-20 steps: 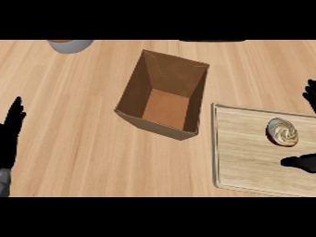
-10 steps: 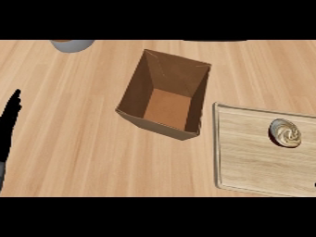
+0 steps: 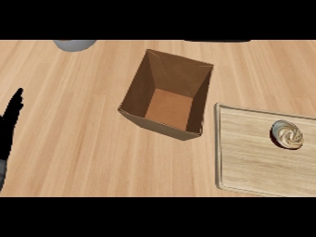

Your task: Pick the cupcake from the tray and place it in the cardboard box

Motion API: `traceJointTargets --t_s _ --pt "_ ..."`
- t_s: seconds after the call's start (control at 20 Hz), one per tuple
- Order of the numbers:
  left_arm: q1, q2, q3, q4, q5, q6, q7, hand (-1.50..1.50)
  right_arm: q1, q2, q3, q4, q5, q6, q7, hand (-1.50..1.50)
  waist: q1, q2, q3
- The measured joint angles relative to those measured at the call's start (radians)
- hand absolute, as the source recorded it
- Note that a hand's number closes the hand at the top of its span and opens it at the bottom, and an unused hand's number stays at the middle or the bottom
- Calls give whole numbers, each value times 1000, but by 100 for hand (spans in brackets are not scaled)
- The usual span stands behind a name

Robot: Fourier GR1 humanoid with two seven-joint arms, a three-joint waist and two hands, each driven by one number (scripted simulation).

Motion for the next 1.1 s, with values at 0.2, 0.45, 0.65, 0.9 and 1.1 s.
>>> traceJointTargets --t_s 0.2,0.45,0.65,0.9,1.1 --pt "-5 -5 4 3 -11 -2 5 0 -56 -40 75 -10 103 38 64 -150 0 -1 -1" --pt "13 -15 23 3 -13 -17 -9 0 -169 -27 146 8 194 122 157 -150 -1 -2 -1" --pt "23 -22 41 -10 -26 -31 -4 0 -201 14 174 12 262 145 216 -150 -7 -3 0" --pt "42 -34 67 -49 -52 -48 23 0 -216 67 178 9 343 146 252 -150 -12 -4 0" --pt "40 -60 87 -31 -80 -59 6 0 -222 105 164 -7 385 162 276 -150 -15 -4 0"
